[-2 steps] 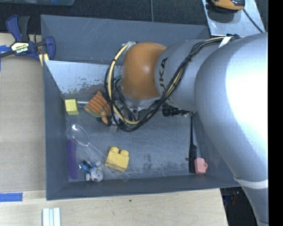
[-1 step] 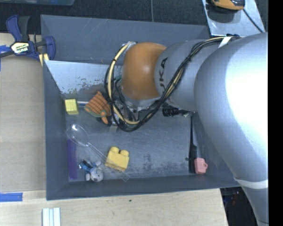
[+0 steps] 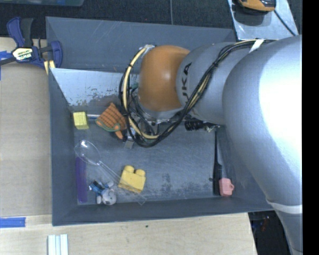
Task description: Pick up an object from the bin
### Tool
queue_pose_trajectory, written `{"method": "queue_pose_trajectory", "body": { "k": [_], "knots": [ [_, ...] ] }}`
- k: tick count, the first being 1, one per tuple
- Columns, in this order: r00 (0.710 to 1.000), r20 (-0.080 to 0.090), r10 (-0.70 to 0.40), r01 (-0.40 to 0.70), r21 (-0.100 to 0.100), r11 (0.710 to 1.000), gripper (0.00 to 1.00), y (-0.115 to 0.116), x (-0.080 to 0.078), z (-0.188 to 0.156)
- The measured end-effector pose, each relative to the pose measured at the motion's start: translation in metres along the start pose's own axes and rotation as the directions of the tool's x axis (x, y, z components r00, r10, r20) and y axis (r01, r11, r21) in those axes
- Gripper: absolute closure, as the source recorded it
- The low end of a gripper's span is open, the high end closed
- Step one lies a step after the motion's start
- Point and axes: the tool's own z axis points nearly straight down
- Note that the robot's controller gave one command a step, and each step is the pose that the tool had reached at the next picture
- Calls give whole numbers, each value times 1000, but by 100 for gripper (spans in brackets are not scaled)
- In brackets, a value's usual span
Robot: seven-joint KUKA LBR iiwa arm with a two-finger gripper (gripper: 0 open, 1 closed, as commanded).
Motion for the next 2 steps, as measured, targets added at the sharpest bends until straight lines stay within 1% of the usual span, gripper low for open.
{"method": "queue_pose_trajectory", "body": {
  "k": [1,2],
  "knots": [
    [1000,2,1,-1,-1,1000,100,0,-1,-25],
    [1000,5,1,-1,-2,1000,100,0,-2,-39]
  ]
}}
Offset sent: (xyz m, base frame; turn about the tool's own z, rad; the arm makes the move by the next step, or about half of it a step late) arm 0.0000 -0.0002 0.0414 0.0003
